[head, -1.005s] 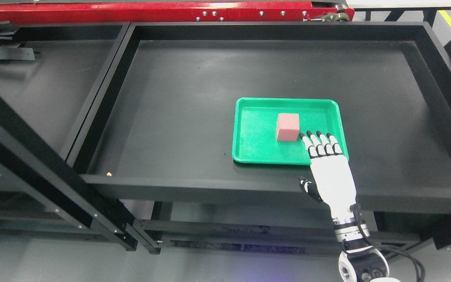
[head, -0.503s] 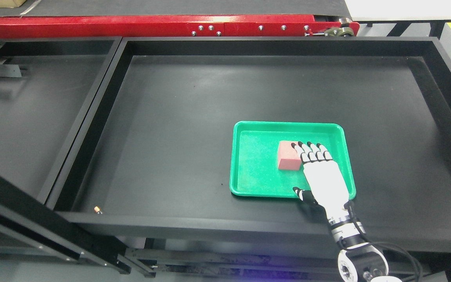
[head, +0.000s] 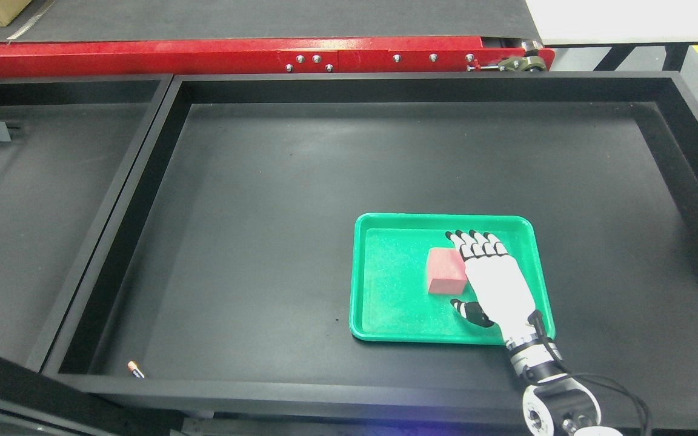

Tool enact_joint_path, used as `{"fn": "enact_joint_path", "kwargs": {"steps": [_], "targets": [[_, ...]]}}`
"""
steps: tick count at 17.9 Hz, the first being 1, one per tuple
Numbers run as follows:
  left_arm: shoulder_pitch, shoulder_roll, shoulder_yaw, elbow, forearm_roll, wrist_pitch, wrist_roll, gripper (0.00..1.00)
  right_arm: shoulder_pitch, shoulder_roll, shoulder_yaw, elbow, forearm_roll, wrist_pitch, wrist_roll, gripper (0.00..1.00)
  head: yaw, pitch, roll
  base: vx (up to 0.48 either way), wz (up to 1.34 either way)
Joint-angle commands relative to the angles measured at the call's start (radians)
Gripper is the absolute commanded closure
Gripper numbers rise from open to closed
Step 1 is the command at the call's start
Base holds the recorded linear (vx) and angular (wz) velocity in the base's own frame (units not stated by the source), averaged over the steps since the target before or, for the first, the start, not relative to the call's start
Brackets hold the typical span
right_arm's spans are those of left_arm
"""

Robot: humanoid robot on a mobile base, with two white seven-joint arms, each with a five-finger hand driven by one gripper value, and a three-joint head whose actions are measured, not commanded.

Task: Pick pink block from left shelf to tray
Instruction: 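Lower the right hand over the pink block in the green tray, then close the right hand fingers around the pink block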

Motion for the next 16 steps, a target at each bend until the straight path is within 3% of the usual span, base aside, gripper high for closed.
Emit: {"fn": "enact_joint_path", "kwargs": {"steps": [1, 16], "targets": [[-0.029, 0.017, 0.000, -0.017, 0.000, 0.000, 0.001, 0.00, -0.002, -0.017, 0.001, 0.005, -0.002, -0.012, 0.010, 0.04, 0.0000, 0.000, 0.000, 0.091, 0.00], [-0.029, 0.017, 0.000, -0.017, 0.000, 0.000, 0.001, 0.00, -0.012, -0.017, 0.001, 0.048, -0.002, -0.026, 0.066, 0.04, 0.0000, 0.000, 0.000, 0.024, 0.01]]}}
